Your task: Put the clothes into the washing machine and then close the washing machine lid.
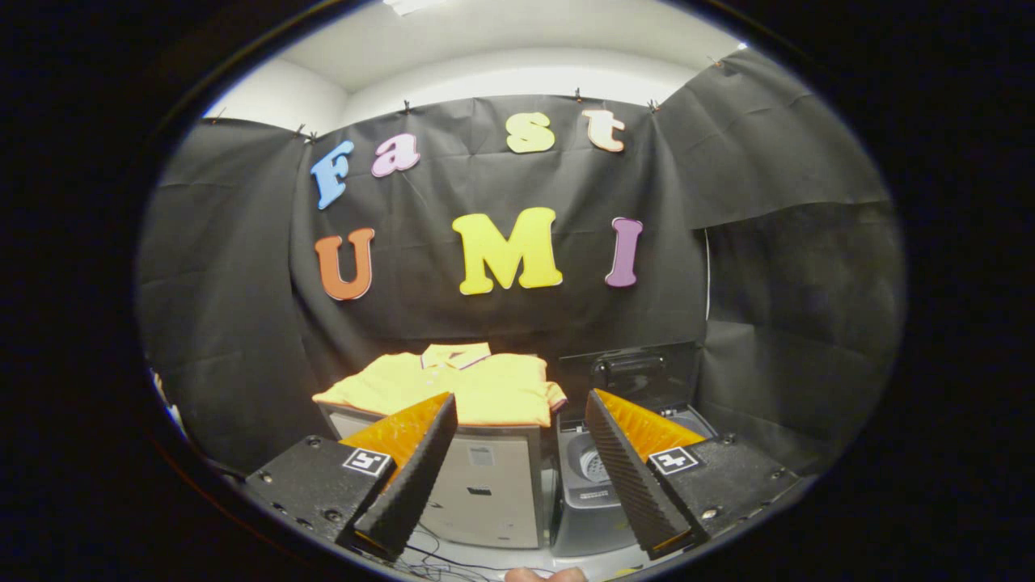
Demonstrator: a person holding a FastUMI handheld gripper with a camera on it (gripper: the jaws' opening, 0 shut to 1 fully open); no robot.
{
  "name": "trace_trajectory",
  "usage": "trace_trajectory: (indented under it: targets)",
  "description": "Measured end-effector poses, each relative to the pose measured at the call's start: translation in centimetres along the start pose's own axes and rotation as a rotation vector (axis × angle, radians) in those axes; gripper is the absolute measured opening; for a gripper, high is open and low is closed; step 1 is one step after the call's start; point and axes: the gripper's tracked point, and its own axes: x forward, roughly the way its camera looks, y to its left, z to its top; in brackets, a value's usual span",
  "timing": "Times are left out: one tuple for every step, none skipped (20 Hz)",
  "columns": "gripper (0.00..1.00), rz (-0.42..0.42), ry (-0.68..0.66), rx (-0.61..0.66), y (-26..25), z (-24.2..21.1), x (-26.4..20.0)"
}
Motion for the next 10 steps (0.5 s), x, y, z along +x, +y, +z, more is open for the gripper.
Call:
trace_trajectory:
  targets:
    - [1.0,0.001,0.017,0.006,0.9,0.5,0.8]
    - [1.0,0.012,0.028,0.013,2.0,1.0,1.6]
    - [1.0,0.022,0.034,0.017,3.0,1.9,2.5]
    - [1.0,0.038,0.043,0.017,4.0,2.4,3.4]
    - [1.0,0.051,0.055,0.013,5.1,3.1,4.5]
    - [1.0,0.07,0.069,0.004,6.2,3.5,5.6]
    - [1.0,0.087,0.082,-0.001,7.3,4.1,6.7]
    - [1.0,0.106,0.091,0.003,8.2,4.5,8.0]
    - [1.0,0.119,0.119,0.01,9.0,4.6,9.5]
    - [1.0,0.128,0.155,0.016,9.7,4.5,10.8]
